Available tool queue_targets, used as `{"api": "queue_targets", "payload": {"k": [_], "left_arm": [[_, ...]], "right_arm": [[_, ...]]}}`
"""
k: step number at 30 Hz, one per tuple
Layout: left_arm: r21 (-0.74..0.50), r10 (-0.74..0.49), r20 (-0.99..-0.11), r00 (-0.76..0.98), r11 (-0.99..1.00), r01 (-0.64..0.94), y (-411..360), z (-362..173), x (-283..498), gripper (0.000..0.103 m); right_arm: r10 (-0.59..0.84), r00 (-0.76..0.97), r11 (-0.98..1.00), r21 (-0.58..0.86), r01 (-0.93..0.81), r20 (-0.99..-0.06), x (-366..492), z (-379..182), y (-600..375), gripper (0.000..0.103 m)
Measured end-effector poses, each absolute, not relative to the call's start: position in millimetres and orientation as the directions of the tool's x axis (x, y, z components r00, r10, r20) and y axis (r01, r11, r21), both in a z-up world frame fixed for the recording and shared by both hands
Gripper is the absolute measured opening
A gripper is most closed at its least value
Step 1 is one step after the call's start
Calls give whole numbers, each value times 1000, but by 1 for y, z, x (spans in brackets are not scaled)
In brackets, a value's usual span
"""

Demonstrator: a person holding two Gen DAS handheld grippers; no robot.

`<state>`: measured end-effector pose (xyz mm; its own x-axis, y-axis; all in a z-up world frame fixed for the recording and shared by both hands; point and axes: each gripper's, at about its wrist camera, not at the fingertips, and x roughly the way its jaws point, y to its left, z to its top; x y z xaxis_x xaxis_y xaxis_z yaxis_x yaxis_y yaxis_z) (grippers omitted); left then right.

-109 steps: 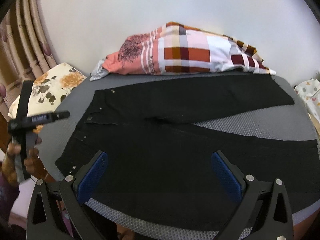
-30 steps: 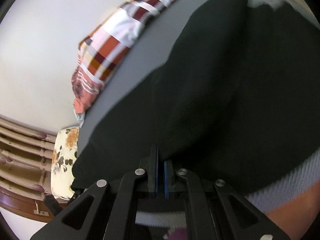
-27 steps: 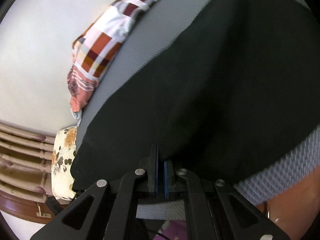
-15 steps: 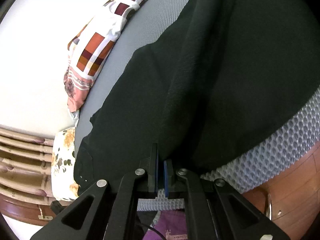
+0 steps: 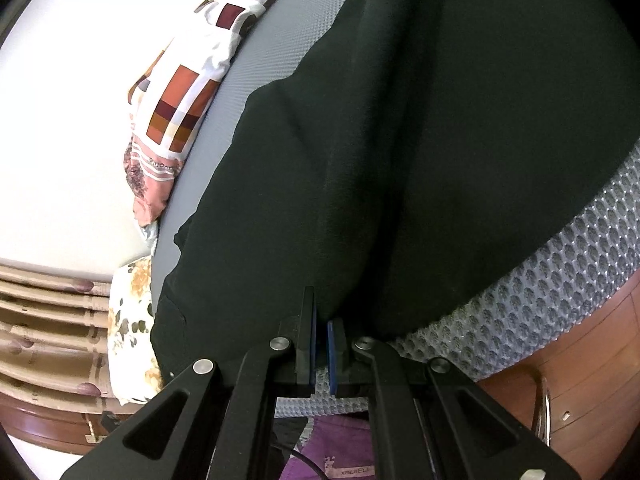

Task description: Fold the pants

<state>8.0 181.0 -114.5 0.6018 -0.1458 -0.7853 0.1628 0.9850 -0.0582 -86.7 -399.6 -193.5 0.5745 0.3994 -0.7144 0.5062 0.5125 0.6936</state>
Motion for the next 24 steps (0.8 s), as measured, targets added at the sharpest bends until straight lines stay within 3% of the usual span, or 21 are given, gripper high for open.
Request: {"api": "queue_targets", "payload": {"k": [5, 7, 10, 15, 20, 24], "left_arm": [[-114, -205, -696, 688, 978, 177, 176, -73, 3, 49], [-92, -245, -713, 657, 961, 259, 144, -74, 7, 56], [-106, -327, -740, 588, 920, 378, 101, -94, 16, 56], [-107, -325, -831, 451, 889, 444, 57, -149, 35, 56], [-99, -321, -823, 467, 893, 439, 55, -163, 38, 56], [-85, -309, -825, 473, 895, 437, 50, -166, 41, 56]], "right_arm": [[414, 587, 496, 714, 495, -695, -88, -194, -400, 6], [423, 595, 488, 725, 486, -683, -89, -196, -401, 6], [447, 630, 449, 768, 456, -635, -92, -200, -404, 8], [471, 692, 409, 830, 379, -547, -91, -201, -422, 10], [464, 749, 359, 874, 328, -472, -77, -200, -453, 25], [447, 823, 256, 932, 258, -351, -59, -201, -489, 35]]}}
